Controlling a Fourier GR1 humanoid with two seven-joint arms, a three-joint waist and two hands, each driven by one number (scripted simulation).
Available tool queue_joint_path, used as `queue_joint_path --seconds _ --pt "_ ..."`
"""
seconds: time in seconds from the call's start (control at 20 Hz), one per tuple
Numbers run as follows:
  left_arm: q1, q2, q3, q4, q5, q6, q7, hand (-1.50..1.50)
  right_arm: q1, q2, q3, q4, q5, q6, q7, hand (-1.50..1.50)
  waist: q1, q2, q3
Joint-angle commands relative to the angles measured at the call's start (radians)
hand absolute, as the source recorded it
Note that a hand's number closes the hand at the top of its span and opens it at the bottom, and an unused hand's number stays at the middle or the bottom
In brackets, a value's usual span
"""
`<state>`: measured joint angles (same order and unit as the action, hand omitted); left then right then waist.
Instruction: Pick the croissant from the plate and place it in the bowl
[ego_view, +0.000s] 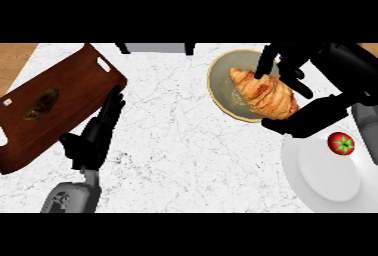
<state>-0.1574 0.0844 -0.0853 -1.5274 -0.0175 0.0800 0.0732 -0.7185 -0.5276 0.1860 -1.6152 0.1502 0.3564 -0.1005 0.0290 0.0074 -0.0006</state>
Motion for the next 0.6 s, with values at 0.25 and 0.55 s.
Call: queue_joint_path --seconds 0.25,0.55 --pt "0.001 0.033 0.028 -0.001 0.008 -0.033 0.003 0.00 -0.129 0.134 0.055 0.498 0.290 -0.181 -0.279 1.50 0.001 0.001 0.001" --pt "-0.003 -0.006 0.005 -0.009 -0.013 -0.006 0.010 0.00 -0.204 0.168 0.030 0.837 0.376 -0.267 -0.450 1.50 0.000 0.003 0.001"
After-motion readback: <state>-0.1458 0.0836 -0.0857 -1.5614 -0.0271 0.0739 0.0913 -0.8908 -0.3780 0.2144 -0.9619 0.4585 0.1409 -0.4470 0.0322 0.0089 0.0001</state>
